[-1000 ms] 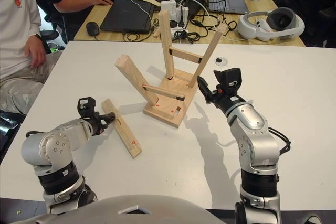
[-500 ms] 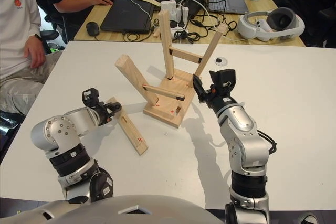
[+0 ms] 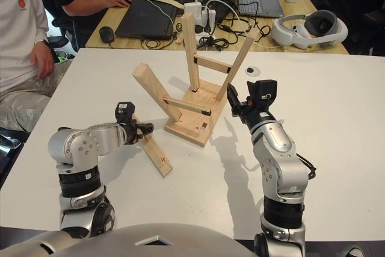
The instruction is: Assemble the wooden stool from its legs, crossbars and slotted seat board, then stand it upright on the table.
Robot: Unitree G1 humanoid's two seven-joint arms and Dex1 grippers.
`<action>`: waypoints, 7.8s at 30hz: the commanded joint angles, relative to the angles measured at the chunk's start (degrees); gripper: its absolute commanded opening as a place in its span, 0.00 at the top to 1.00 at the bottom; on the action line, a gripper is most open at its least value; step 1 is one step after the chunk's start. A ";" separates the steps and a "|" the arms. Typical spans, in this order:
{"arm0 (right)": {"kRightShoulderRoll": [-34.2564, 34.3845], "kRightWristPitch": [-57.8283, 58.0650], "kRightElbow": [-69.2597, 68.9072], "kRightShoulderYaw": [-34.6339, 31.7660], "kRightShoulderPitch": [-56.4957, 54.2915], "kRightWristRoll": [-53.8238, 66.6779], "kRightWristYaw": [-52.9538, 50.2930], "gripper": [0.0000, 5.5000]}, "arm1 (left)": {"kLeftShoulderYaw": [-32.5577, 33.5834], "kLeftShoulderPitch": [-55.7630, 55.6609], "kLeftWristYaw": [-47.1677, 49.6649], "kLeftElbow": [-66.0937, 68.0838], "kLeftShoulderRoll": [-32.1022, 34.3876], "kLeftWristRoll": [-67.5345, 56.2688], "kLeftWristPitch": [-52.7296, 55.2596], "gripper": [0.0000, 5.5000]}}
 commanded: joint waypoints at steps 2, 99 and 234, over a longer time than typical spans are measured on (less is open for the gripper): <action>0.31 -0.39 -0.11 -0.51 -0.03 -0.14 -0.78 0.46 | -1.04 -0.63 3.12 0.01 -1.49 0.84 1.08 0.20; -9.29 -1.60 8.68 -11.65 -27.18 51.19 18.60 0.78 | -31.12 -23.11 -36.69 3.80 13.22 51.51 -79.39 0.63; -30.68 17.32 12.33 -9.35 1.09 43.03 -11.76 0.82 | -3.69 -9.33 -6.54 -7.49 -7.19 28.42 -38.68 0.29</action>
